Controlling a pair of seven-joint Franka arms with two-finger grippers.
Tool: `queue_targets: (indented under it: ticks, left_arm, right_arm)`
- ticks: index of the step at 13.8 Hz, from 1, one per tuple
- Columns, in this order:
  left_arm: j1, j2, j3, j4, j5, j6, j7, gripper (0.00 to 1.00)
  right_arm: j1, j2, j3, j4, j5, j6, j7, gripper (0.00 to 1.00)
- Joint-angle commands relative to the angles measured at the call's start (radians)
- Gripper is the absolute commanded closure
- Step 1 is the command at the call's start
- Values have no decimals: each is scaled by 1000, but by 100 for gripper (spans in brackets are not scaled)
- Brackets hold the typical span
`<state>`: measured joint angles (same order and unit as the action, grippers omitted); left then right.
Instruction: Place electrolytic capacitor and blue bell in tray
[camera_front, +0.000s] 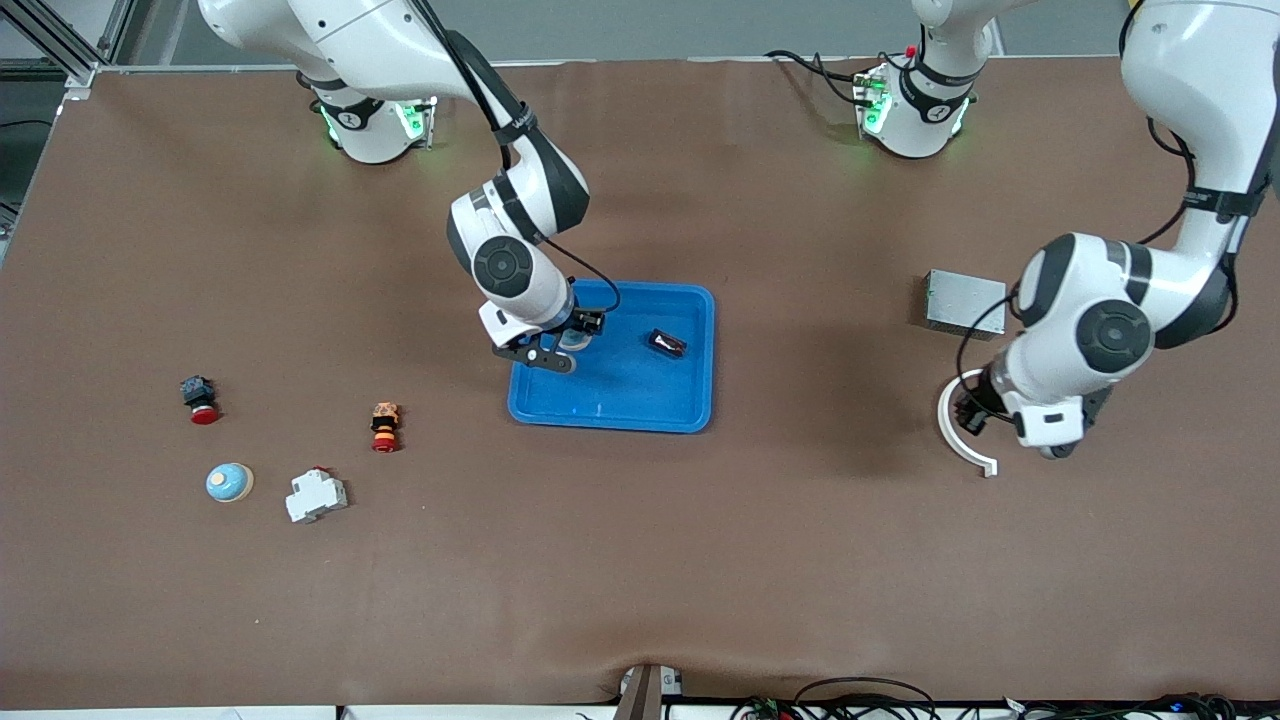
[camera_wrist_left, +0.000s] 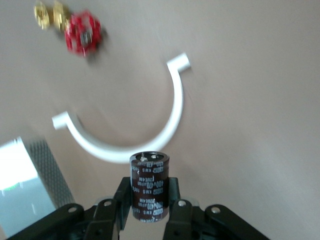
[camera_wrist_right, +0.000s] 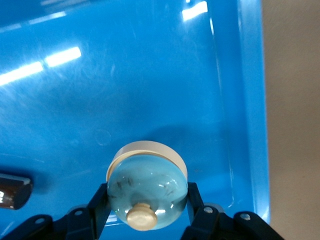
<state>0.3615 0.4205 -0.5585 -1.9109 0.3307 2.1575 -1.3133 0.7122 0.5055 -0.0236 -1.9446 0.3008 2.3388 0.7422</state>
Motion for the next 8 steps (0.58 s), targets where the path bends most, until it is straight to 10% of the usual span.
queue_targets:
  ticks: [1, 8]
  left_arm:
    - [-22, 20, -98, 30, 13, -24, -229, 100]
    - [-352, 211, -93, 271, 22, -21, -641, 100]
  right_arm:
    - [15, -27, -12, -45, 23, 16, 8, 91]
    - [3, -32, -12, -68, 23, 17, -9, 91]
